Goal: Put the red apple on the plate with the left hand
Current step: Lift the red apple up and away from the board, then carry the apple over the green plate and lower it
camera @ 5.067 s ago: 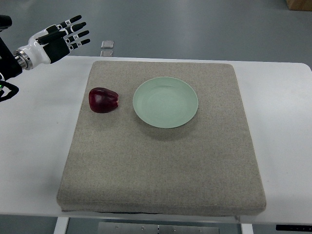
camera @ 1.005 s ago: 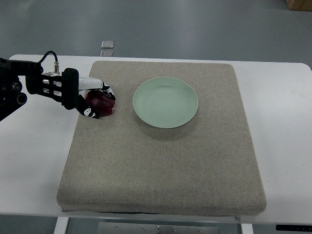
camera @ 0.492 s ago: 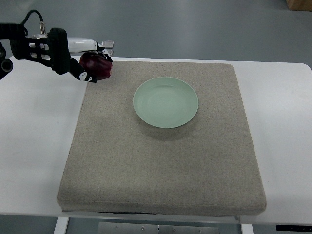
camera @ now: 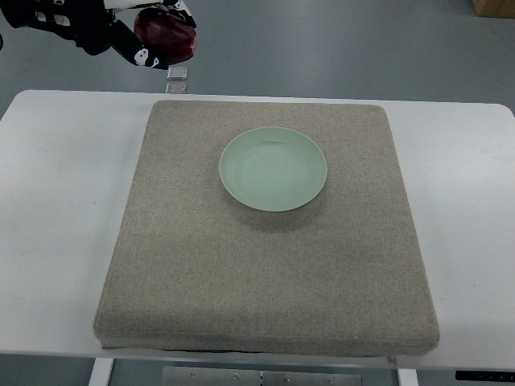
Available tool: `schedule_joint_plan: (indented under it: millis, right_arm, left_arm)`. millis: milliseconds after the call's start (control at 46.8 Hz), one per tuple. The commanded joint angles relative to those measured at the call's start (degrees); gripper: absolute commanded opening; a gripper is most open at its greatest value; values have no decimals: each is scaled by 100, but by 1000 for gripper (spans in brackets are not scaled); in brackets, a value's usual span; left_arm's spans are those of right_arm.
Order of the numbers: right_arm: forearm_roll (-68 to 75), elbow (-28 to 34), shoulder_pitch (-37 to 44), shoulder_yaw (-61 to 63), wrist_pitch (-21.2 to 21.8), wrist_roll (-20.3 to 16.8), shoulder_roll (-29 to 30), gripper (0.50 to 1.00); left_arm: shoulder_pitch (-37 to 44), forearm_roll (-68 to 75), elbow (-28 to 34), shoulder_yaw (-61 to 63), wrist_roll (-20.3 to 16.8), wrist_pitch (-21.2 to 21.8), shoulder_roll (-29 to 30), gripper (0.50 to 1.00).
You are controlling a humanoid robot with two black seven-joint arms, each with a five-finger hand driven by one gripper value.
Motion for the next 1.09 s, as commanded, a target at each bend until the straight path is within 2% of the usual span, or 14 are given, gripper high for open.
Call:
schedule_joint_plan:
  millis: [0,235,534,812,1069]
  right_arm:
    - [0,0,0,6,0,0,0,932]
    - [0,0,0,6,0,0,0,932]
    - [0,0,0,-2,0,0,0,932]
    - [0,0,0,-2,0,0,0,932]
    - [0,0,0,6,0,0,0,930]
  left_arm:
    - [-75,-20,0,20,10,11,-113,500]
    - [-67,-134,167,73,63,29,-983,500]
    - [249,-46,439,363,283,90,-1775,500]
    - [575,-134,870,1620,274,1417,-2126,500]
    - [812,-134,1248,1682,274,1532,-2469,500]
